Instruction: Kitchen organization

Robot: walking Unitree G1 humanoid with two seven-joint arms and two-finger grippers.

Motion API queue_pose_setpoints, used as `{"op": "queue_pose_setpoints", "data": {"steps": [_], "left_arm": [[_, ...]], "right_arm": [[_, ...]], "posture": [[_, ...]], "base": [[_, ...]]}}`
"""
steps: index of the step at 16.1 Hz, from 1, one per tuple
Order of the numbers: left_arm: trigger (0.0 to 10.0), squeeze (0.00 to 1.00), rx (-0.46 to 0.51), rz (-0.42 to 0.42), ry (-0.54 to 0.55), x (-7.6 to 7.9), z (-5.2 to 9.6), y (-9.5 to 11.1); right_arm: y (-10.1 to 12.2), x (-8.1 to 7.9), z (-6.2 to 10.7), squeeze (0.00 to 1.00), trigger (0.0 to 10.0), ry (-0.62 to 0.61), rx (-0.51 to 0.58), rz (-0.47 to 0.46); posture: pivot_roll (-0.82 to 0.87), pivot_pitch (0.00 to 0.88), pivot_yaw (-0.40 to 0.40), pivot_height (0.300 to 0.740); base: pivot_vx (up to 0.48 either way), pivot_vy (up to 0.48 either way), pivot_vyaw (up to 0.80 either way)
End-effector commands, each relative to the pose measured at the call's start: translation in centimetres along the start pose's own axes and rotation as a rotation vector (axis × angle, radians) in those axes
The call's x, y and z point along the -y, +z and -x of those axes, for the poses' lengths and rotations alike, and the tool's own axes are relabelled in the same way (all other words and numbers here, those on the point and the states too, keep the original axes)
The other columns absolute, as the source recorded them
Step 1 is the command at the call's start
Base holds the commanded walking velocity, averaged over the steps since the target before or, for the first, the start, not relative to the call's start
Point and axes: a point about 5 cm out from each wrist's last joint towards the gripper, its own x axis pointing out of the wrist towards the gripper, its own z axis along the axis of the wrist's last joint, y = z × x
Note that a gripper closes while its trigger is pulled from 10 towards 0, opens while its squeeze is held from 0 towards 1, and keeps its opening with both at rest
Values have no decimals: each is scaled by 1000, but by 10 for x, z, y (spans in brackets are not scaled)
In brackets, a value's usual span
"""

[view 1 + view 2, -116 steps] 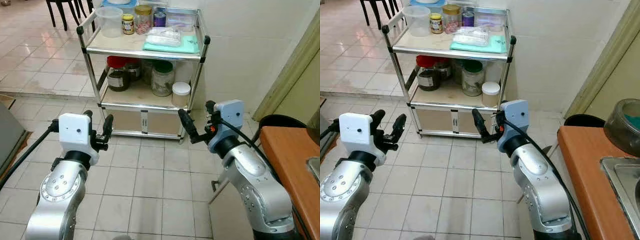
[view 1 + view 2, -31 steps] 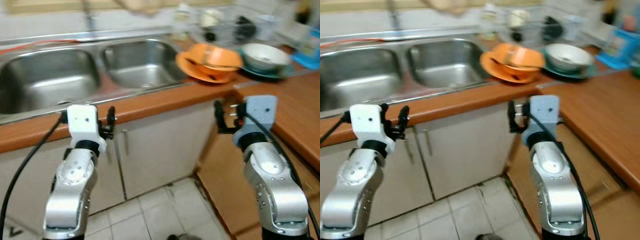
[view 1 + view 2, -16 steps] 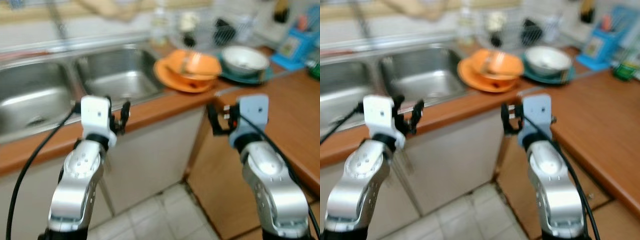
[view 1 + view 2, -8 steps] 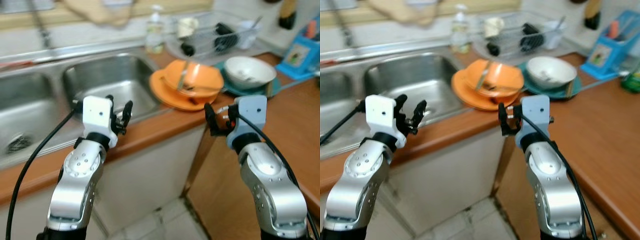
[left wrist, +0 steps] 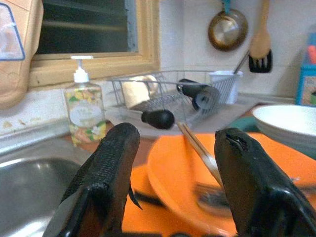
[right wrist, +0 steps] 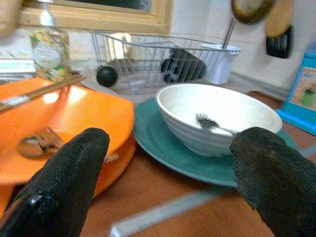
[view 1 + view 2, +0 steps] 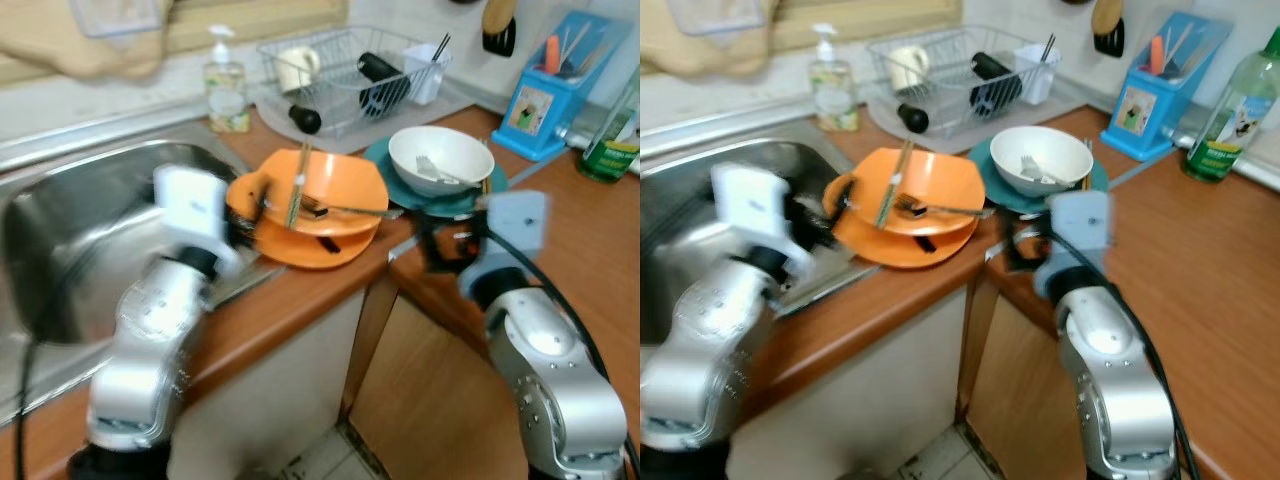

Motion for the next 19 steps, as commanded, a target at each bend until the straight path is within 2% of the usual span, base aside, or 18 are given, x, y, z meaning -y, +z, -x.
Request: {"op": "queue_pose_setpoints", "data": {"steps": [1, 3, 5, 6, 7, 8, 9, 10, 11, 12, 13, 14, 16, 17, 18, 19], "left_arm": [[10000, 0, 6, 37, -77, 10, -3, 7], [10000, 0, 4, 32, -101, 10, -8, 12], [10000, 0, -10, 18, -102, 7, -21, 19], [10000, 0, -14, 50, -113, 7, -26, 20], [10000, 980, -44, 45, -125, 6, -34, 21], [10000, 1000, -86, 36, -139, 6, -41, 21], [10000, 1000, -97, 35, -148, 7, -43, 21], [10000, 1000, -136, -7, -184, 8, -50, 20], [10000, 737, -175, -20, -205, 10, -55, 18], [10000, 0, -215, -66, -247, 13, -63, 17], [10000, 0, -242, -59, -267, 16, -67, 17], [10000, 0, -279, -83, -317, 20, -72, 19], [10000, 0, -350, -119, -339, 21, -79, 18], [3922, 0, -377, -143, -338, 21, -81, 17], [0, 0, -416, -169, -326, 20, -86, 15], [0, 0, -431, -180, -313, 19, -89, 14]], "right_arm": [[1, 5, 2, 0, 10000, 11, -1, -2], [4, 6, 0, 0, 10000, 41, 10, -15], [9, 6, -3, 0, 10000, 92, 19, -21], [9, 6, -4, 0, 10000, 103, 9, -23], [9, 5, -4, 0, 10000, 110, -7, -33], [8, 5, -4, 0, 10000, 127, -26, -41], [8, 5, -4, 0, 10000, 134, -31, -43], [8, 3, -4, 0, 10000, 159, -56, -50], [8, 2, -4, 0, 10000, 175, -72, -48], [7, -2, -5, 0, 10000, 216, -102, -36], [7, -4, -5, 0, 10000, 237, -110, -30], [8, -7, -4, 0, 10000, 264, -119, -19], [7, -12, -2, 0, 10000, 307, -143, -4], [7, -14, -1, 0, 10000, 323, -151, 1], [7, -16, 1, 0, 10000, 344, -163, 5], [7, -17, 1, 0, 10000, 350, -167, 7]], "posture": [[-18, 0, 16, 740], [-13, 0, 15, 740], [-12, 0, 14, 740], [-14, 0, 14, 740], [-17, 0, 16, 740], [-17, 0, 15, 740], [-17, 0, 15, 740], [-14, 0, 6, 740], [-14, 0, 6, 740], [-13, 0, 7, 740], [-14, 0, 4, 740], [-14, 0, 4, 740], [-14, 0, 1, 740], [-14, 0, 1, 740], [-14, 0, 1, 740], [-14, 0, 1, 740]], "base": [[0, 0, 0], [0, 0, 0], [0, 0, 0], [0, 0, 0], [0, 0, 0], [0, 0, 0], [0, 0, 0], [0, 0, 0], [0, 0, 0], [0, 0, 0], [0, 0, 0], [0, 0, 0], [0, 0, 0], [0, 0, 0], [0, 0, 0], [0, 0, 0]]}}
